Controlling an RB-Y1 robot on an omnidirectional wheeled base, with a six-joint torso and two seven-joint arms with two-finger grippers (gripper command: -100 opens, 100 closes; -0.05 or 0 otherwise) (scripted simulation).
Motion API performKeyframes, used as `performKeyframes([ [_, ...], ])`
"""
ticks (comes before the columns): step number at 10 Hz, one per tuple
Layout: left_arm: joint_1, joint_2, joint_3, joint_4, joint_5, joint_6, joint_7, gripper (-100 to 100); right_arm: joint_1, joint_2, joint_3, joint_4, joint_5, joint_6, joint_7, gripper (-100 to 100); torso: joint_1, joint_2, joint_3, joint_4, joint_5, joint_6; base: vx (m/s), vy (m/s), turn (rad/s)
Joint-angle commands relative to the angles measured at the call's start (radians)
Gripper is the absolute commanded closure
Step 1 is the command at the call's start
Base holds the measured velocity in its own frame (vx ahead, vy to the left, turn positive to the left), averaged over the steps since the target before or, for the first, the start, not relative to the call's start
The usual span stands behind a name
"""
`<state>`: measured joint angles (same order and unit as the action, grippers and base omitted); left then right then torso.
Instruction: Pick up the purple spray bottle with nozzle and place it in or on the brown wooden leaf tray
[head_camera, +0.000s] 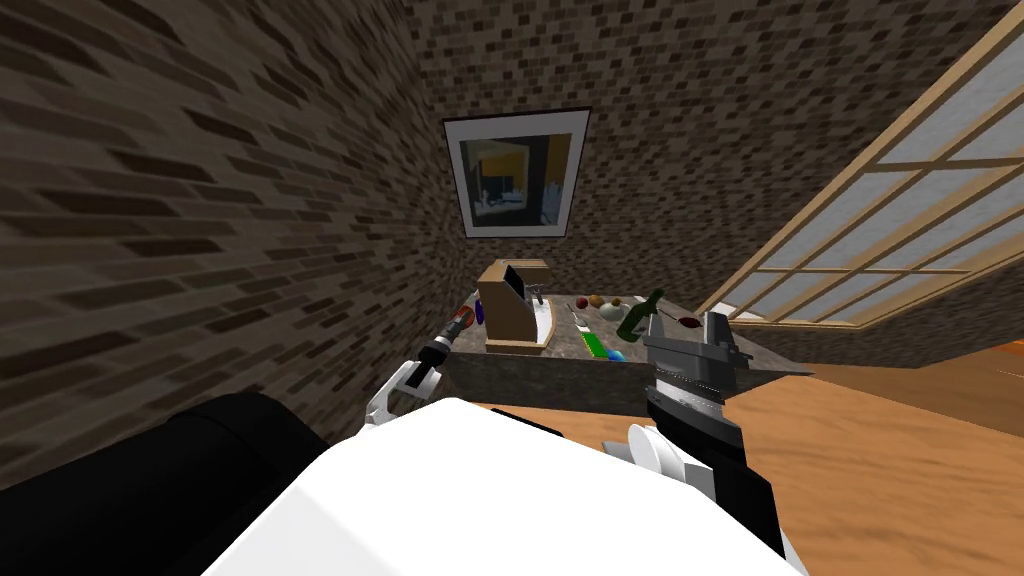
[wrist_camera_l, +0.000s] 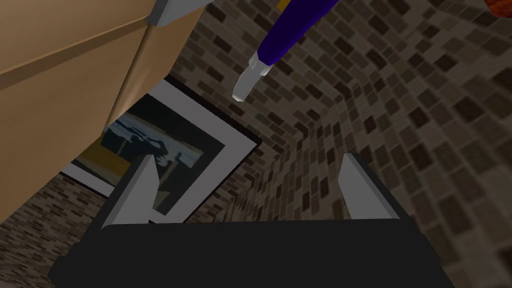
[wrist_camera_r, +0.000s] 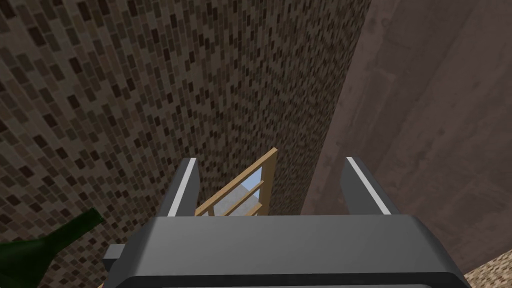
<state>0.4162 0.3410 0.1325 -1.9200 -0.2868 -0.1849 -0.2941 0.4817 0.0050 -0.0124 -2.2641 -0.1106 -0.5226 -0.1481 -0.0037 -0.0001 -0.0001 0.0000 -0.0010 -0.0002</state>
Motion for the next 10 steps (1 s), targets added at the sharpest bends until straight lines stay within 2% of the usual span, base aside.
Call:
performKeyframes([
  [1,-0.018,0.036,0.008,0.03,-0.023,0.05,-0.009,-100,0.0,0.0,0.0,0.0,0.0,0.0,0.0,0,0.0,0.0,0.0,0.0,0.0,0.0,0.016,-0.056,-0.169],
  [10,-0.076,0.193,0.046,0.182,-0.141,0.256,-0.066,-100,0.0,0.0,0.0,0.0,0.0,0.0,0.0,0,0.001,0.001,0.0,0.0,0.0,0.0,0.015,-0.05,-0.142],
])
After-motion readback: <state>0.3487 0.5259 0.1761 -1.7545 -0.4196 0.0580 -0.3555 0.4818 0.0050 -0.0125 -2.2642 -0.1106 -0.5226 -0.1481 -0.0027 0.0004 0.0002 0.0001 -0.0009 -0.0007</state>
